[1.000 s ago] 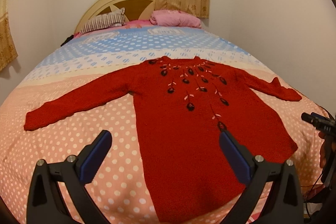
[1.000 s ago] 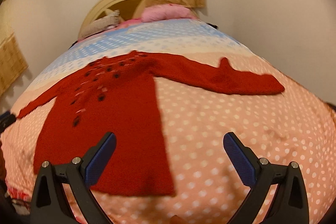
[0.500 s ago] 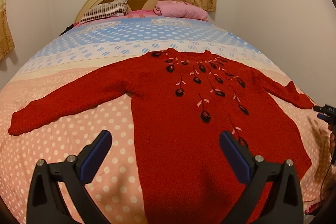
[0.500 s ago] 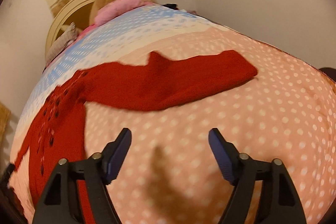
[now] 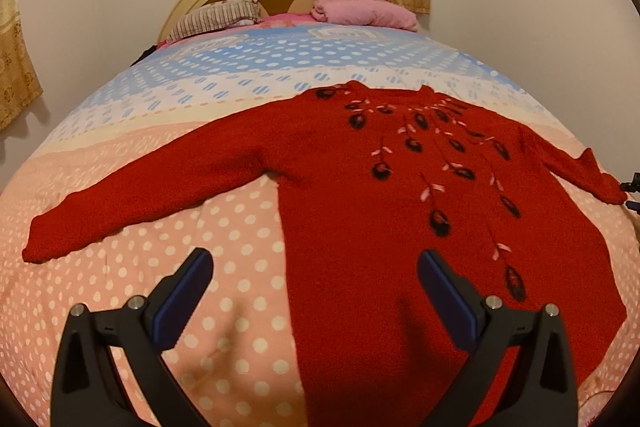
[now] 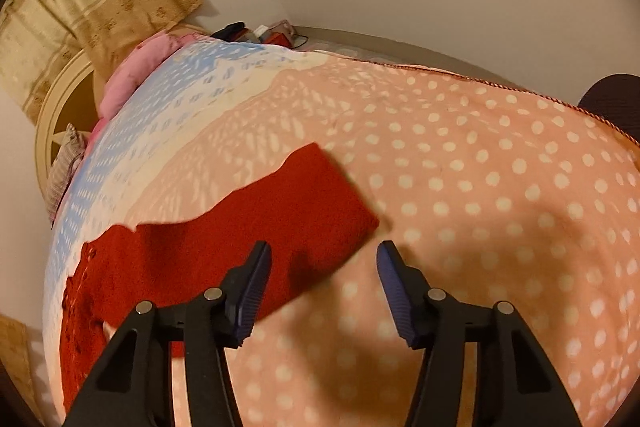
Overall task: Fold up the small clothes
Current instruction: 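Reach the right gripper to the sweater's sleeve cuff and grasp it, then lift the held sleeve and carry it across the sweater body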
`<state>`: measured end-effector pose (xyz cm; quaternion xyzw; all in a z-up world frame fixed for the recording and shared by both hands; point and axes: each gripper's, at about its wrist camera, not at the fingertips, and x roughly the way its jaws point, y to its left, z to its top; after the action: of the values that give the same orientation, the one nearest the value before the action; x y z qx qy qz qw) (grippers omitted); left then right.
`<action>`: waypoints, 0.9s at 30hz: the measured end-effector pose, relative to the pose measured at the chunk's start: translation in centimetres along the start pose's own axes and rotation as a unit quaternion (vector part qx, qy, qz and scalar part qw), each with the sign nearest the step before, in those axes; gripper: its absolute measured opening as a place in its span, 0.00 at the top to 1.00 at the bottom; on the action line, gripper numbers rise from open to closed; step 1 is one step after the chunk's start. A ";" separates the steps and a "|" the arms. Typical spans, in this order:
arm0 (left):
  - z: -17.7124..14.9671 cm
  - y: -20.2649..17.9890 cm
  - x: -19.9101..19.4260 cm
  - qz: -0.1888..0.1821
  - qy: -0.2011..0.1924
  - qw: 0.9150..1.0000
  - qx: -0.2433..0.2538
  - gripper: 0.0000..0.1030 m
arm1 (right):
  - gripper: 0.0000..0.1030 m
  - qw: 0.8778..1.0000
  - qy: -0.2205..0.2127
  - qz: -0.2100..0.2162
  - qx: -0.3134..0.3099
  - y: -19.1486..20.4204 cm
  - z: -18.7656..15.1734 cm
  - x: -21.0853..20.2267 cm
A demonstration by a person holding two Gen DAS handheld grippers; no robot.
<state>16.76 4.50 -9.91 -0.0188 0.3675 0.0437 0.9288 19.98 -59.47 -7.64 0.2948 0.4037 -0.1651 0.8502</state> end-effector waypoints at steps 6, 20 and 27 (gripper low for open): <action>0.0 0.4 0.7 0.010 0.003 1.000 -0.004 0.00 | 0.80 1.000 0.005 -0.001 0.017 -0.4 1.3 2.5; -0.1 2.2 -0.8 -0.002 -0.013 0.999 -0.050 0.00 | 0.93 0.995 -0.075 0.064 -0.032 4.8 5.1 -4.0; -0.1 3.1 -1.3 -0.006 -0.018 0.998 -0.062 0.00 | 0.93 0.986 -0.111 0.086 -0.087 10.9 6.5 -8.0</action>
<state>15.47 7.52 -9.13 -0.0776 0.3470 0.0616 0.9326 24.48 -54.85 5.90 0.2334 0.2930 -0.0878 0.9230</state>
